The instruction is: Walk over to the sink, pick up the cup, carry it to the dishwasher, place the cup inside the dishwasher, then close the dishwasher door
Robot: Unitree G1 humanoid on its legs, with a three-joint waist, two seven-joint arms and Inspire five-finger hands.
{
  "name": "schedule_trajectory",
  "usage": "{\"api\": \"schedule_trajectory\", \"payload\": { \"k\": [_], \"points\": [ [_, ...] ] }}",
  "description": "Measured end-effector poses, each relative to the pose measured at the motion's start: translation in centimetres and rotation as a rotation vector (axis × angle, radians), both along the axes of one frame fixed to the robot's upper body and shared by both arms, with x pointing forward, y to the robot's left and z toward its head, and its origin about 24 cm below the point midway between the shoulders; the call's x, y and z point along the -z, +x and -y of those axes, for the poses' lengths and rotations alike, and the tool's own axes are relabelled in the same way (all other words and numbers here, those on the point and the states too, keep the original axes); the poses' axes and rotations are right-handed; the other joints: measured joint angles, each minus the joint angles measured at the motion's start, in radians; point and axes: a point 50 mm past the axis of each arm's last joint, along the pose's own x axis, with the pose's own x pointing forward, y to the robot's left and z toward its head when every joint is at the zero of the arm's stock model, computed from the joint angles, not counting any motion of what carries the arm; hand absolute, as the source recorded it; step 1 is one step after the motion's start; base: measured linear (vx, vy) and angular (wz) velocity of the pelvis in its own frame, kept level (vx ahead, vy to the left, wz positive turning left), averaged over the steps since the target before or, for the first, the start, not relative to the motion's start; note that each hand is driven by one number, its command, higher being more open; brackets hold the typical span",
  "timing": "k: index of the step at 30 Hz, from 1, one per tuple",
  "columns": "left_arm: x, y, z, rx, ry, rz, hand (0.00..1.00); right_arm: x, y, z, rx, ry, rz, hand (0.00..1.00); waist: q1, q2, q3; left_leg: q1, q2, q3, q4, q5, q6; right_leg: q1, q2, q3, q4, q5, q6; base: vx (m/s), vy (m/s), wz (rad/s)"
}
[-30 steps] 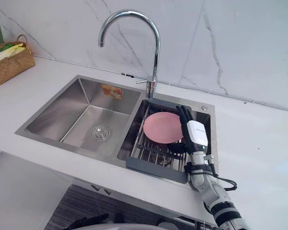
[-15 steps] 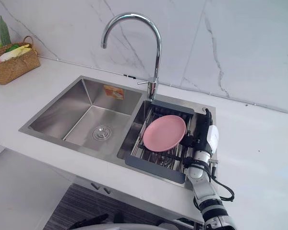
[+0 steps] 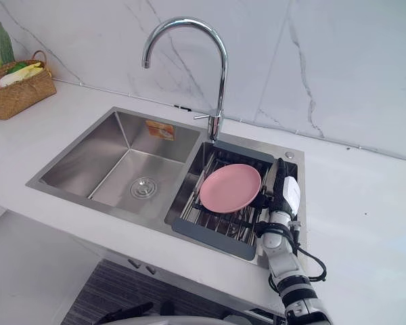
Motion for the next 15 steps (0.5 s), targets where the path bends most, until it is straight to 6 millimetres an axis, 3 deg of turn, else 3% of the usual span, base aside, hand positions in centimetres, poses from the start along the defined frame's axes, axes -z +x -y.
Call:
{"api": "schedule_trajectory", "payload": {
  "k": [7,15],
  "points": [
    [0.0,0.1,-0.1,-0.001,0.001,0.003,1.00,-0.7,0.0,-0.3,-0.115,-0.239,0.031,1.00,0.000,-0.007,0.001,-0.001,0.002,0.001,0.000,-0.001,-0.004,0.000,0.002,0.000,0.004,0.000,0.005,0.00,0.000,0.00],
    [-0.1,0.4,-0.1,-0.001,-0.002,0.018,1.00,-0.7,-1.1,-0.7,-0.199,-0.354,0.092,1.00,0.012,-0.014,0.010,-0.001,0.009,0.009,0.000,-0.007,-0.008,-0.008,0.008,0.011,0.006,-0.004,0.005,0.00,0.000,-0.03]
  ]
}}
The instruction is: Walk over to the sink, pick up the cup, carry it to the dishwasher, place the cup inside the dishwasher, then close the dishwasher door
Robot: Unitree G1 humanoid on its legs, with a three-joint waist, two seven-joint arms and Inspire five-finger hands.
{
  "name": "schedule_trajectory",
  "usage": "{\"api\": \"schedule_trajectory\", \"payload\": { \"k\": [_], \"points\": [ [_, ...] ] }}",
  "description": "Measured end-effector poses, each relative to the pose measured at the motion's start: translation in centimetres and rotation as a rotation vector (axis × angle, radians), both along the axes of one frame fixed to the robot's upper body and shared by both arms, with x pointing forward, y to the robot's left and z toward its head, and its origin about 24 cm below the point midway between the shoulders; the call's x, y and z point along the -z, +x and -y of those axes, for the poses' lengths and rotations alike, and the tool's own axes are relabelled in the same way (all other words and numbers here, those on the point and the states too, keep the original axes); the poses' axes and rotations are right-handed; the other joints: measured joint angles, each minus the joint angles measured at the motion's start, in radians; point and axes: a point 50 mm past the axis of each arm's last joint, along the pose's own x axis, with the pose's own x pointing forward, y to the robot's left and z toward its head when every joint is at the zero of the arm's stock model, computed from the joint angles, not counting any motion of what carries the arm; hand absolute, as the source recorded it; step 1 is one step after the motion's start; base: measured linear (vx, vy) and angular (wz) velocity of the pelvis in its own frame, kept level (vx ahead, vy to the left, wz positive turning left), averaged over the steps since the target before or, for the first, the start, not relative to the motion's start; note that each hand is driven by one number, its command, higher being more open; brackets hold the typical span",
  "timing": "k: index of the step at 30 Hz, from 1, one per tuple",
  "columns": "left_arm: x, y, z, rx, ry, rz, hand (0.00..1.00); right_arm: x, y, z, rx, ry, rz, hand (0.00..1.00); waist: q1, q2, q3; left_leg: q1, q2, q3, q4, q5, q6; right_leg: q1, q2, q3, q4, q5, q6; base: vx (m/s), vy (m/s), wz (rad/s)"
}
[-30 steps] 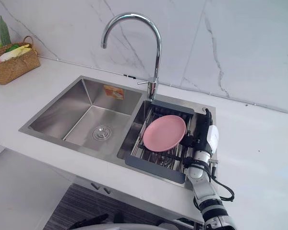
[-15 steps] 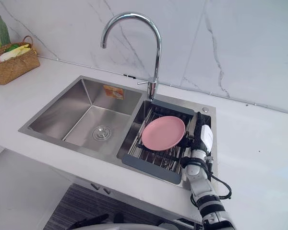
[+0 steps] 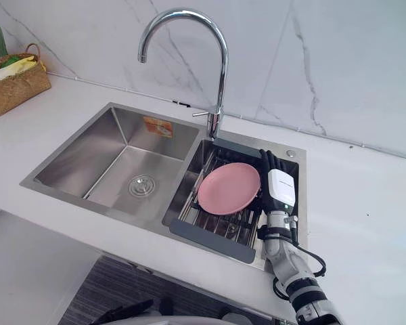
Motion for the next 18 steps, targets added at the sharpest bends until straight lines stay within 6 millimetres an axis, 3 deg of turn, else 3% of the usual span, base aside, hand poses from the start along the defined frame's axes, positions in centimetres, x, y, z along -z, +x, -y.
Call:
{"api": "schedule_trajectory", "payload": {
  "k": [9,18],
  "points": [
    [0.0,0.0,-0.2,0.017,0.008,-0.001,1.00,-1.4,-0.8,-0.9,-0.179,-0.064,0.083,1.00,-0.012,0.000,0.004,0.004,0.000,0.013,0.001,-0.006,0.003,-0.006,0.000,0.012,0.006,-0.002,0.000,0.00,-0.001,-0.05],
    [-0.1,0.1,-0.4,0.021,0.002,0.006,1.00,-4.0,-0.8,-4.1,-0.401,-0.055,0.204,1.00,-0.004,-0.004,0.014,0.012,0.000,0.012,0.000,-0.008,0.001,-0.010,-0.004,0.014,0.028,-0.017,0.001,-0.03,0.000,0.01]
  ]
}}
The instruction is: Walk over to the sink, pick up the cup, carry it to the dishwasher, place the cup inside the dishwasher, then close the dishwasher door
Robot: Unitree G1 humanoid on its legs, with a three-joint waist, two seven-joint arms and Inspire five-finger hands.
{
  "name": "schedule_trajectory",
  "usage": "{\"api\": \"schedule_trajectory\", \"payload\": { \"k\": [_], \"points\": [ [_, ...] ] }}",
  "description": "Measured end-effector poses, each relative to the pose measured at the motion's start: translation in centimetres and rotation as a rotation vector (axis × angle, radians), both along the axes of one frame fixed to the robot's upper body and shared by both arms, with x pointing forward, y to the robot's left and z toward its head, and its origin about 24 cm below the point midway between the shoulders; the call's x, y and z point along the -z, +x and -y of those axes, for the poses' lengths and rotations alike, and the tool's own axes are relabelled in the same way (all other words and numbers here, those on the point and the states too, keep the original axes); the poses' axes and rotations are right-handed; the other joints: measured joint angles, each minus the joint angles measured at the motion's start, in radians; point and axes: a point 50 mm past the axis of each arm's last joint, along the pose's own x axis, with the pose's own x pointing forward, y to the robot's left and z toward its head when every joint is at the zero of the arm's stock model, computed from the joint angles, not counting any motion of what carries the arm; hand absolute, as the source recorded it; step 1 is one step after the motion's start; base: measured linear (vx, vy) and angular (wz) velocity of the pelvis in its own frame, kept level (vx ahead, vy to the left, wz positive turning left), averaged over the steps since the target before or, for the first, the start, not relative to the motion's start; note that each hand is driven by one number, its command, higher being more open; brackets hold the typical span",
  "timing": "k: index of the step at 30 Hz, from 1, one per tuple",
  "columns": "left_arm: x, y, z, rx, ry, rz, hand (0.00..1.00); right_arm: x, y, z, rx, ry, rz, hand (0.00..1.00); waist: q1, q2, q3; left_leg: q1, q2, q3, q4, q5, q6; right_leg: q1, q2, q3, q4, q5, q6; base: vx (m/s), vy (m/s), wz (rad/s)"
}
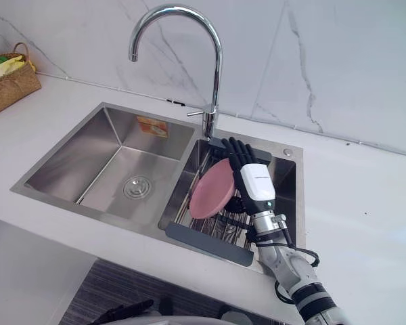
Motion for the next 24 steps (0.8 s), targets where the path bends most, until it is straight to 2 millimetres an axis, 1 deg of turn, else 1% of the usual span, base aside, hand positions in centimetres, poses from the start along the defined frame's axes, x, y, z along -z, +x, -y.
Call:
{"api": "schedule_trajectory", "payload": {
  "k": [3,8,12,15,20,21,24],
  "points": [
    [-0.1,0.1,-0.1,0.001,0.001,0.011,1.00,-0.3,0.1,0.4,0.003,-0.007,0.011,1.00,0.003,-0.005,0.008,-0.002,-0.002,-0.002,0.000,0.000,0.000,0.000,-0.002,0.000,0.000,0.000,0.000,0.00,0.000,0.00],
    [-0.1,0.2,-0.2,-0.006,-0.003,0.015,1.00,-1.0,0.2,0.7,-0.049,-0.030,0.010,1.00,0.002,-0.005,0.009,-0.007,-0.004,-0.002,0.002,0.001,0.005,-0.003,-0.003,0.001,0.000,0.004,-0.001,0.00,0.000,0.00],
    [-0.1,0.1,-0.2,-0.009,-0.004,0.014,1.00,-2.5,0.3,0.6,-0.158,-0.112,-0.034,1.00,-0.001,-0.005,0.010,-0.006,-0.004,-0.001,0.005,0.000,0.005,-0.003,-0.003,0.002,-0.001,0.003,-0.001,0.00,0.000,0.00],
    [-0.1,0.1,-0.2,-0.008,-0.006,0.014,1.00,-3.5,0.8,0.5,-0.227,-0.140,-0.081,1.00,-0.002,-0.006,0.010,-0.005,-0.004,-0.001,0.005,0.000,0.005,-0.003,-0.003,0.003,-0.001,0.003,-0.001,0.00,0.000,0.00],
    [-0.1,0.1,-0.2,-0.008,-0.005,0.018,1.00,-4.4,0.9,0.7,-0.298,-0.169,-0.130,1.00,-0.001,-0.009,0.012,-0.003,-0.005,-0.001,0.005,0.000,0.005,-0.003,-0.004,0.003,0.000,0.002,-0.001,-0.01,-0.001,0.00],
    [-0.1,0.1,-0.3,-0.008,-0.003,0.019,1.00,-4.6,0.8,0.8,-0.315,-0.184,-0.136,0.00,-0.001,-0.012,0.013,-0.003,-0.004,0.000,0.005,0.000,0.005,-0.003,-0.004,0.004,0.000,0.002,-0.001,0.00,0.000,0.00],
    [-0.1,0.1,-0.4,-0.007,-0.001,0.018,1.00,-5.2,0.9,1.1,-0.356,-0.220,-0.158,0.00,-0.003,-0.016,0.013,-0.002,-0.004,0.004,0.005,-0.002,0.006,-0.004,-0.004,0.008,0.000,0.002,-0.001,0.00,0.000,-0.03]
  ]
}}
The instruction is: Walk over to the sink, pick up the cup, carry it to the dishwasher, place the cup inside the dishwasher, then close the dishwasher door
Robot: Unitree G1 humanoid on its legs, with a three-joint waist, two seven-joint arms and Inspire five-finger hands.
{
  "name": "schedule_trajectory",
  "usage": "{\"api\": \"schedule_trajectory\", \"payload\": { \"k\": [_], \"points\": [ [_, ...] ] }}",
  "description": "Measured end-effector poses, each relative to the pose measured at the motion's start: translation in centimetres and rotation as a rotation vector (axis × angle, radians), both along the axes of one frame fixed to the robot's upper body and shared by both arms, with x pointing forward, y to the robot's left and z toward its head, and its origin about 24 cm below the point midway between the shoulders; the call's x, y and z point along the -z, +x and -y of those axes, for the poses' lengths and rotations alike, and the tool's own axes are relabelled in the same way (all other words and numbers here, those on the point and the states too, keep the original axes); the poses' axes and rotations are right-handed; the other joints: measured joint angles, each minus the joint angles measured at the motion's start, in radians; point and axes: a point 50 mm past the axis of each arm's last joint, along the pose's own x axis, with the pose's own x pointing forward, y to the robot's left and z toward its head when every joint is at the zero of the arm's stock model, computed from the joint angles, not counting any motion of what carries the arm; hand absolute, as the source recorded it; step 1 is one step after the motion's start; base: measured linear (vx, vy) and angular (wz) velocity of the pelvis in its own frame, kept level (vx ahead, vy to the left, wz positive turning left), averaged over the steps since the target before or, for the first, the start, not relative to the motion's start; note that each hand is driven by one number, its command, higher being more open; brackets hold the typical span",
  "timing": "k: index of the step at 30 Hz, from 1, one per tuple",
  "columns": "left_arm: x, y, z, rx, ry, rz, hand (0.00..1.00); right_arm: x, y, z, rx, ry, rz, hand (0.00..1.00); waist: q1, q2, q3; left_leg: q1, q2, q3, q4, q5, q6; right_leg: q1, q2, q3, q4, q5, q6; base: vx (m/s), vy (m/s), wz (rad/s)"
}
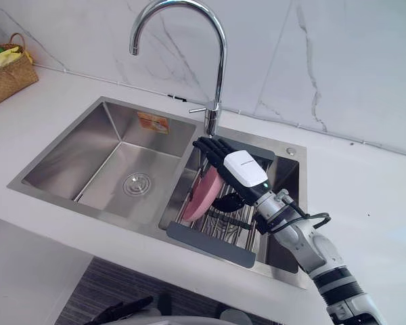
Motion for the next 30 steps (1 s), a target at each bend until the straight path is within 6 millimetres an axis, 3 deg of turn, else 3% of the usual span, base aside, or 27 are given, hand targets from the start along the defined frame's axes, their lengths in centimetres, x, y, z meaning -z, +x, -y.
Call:
{"api": "schedule_trajectory", "payload": {
  "k": [9,12,21,26,30],
  "points": [
    [-0.1,0.0,-0.4,-0.015,0.002,0.004,1.00,-1.1,-0.2,2.0,-0.075,-0.195,-0.067,0.00,-0.004,-0.019,0.005,0.000,0.002,0.011,0.000,-0.004,-0.001,-0.004,0.002,0.010,0.000,-0.001,0.000,0.00,0.000,-0.04],
    [-0.1,0.0,-0.4,-0.015,0.003,0.003,1.00,-0.7,-0.5,1.9,-0.114,-0.249,-0.109,0.00,-0.006,-0.020,0.005,0.000,0.004,0.013,0.000,-0.004,-0.002,-0.004,0.005,0.010,0.000,-0.001,-0.001,0.00,0.000,0.00],
    [-0.1,-0.1,-0.5,-0.017,0.003,0.004,1.00,-0.9,-1.1,1.5,-0.145,-0.219,-0.069,0.00,-0.008,-0.023,0.003,0.001,0.004,0.015,0.000,-0.004,-0.002,-0.009,0.003,0.015,0.004,-0.002,-0.002,0.00,0.000,0.00],
    [-0.1,-0.1,-0.5,-0.019,0.002,0.005,1.00,-0.7,-0.8,2.0,-0.074,-0.158,-0.054,0.00,-0.009,-0.021,0.002,0.001,0.004,0.015,0.000,-0.004,-0.001,-0.009,0.003,0.015,0.004,-0.002,-0.002,0.00,0.000,0.00],
    [-0.1,-0.2,-0.3,-0.024,-0.002,0.009,1.00,-1.1,-0.4,3.7,0.063,-0.068,0.012,0.00,-0.012,-0.015,0.002,0.001,0.002,0.019,0.001,-0.004,-0.001,-0.011,0.004,0.020,0.004,0.000,0.000,0.00,0.000,-0.02]
  ]
}}
